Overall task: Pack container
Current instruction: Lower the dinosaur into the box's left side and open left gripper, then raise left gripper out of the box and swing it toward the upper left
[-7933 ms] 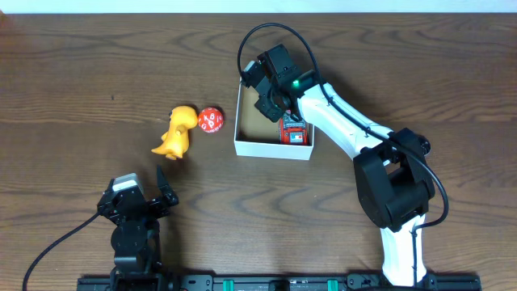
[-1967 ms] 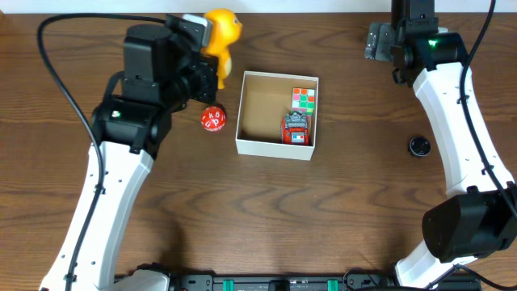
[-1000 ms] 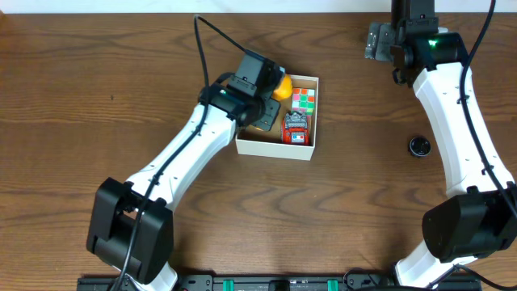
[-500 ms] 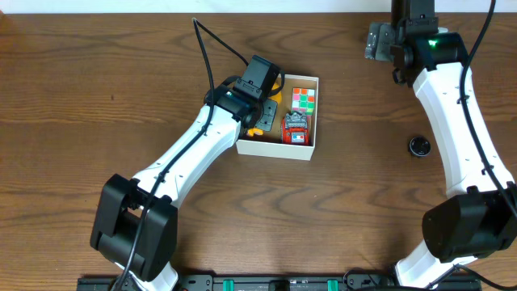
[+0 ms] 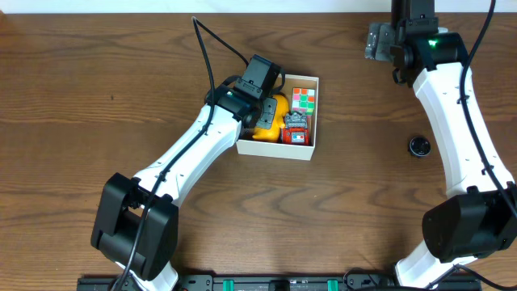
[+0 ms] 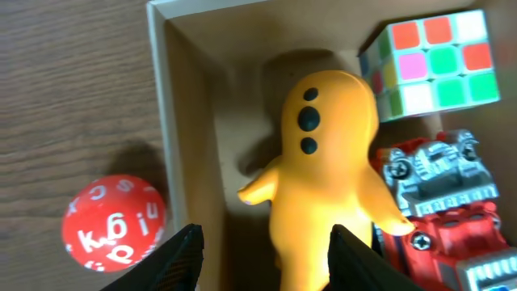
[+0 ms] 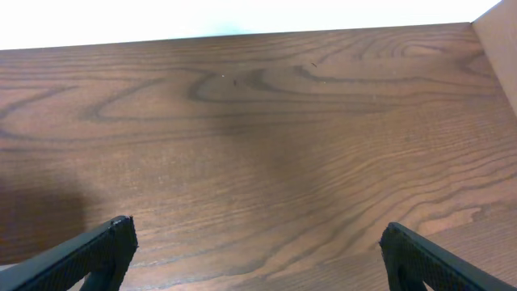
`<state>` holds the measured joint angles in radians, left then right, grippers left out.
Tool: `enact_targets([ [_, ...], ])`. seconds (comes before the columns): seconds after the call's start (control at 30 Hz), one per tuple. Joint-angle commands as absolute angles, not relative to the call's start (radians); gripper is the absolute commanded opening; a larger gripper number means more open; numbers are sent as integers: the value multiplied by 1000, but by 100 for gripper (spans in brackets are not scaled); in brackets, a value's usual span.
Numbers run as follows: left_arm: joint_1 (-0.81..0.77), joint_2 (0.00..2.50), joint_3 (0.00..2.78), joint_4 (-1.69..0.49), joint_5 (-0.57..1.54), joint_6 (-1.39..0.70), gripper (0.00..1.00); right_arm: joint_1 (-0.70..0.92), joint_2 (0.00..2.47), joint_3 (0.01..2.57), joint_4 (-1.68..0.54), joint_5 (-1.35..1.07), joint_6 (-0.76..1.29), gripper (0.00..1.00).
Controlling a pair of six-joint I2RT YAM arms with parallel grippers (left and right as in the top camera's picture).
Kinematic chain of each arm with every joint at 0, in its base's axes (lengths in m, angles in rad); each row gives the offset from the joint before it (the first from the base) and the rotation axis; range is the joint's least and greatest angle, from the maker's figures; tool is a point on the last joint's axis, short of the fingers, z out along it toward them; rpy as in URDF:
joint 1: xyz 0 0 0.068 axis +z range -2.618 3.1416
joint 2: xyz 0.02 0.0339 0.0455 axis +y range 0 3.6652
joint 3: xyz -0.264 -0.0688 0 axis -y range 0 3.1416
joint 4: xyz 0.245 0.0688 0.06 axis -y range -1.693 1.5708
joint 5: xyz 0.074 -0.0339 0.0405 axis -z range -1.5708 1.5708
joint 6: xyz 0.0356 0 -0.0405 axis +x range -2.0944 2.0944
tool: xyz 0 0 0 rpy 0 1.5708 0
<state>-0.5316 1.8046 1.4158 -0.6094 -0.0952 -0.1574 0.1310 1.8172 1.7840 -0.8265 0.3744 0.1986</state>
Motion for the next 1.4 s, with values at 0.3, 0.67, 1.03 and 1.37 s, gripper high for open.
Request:
enact_targets([
  [0.3, -372, 1600, 1469, -725, -252, -266, 51, 132, 1818, 1786, -827, 385, 213, 99],
  [0.67, -213, 1787, 1426, -736, -95, -350, 73, 132, 1818, 1786, -827, 385, 213, 99],
  [1.03, -207, 1968, 1426, -714, 20, -354, 80, 132, 1818, 1786, -827, 385, 213, 99],
  [1.37, -207, 2031, 1426, -717, 20, -353, 66, 132, 1818, 1786, -827, 385, 213, 99],
])
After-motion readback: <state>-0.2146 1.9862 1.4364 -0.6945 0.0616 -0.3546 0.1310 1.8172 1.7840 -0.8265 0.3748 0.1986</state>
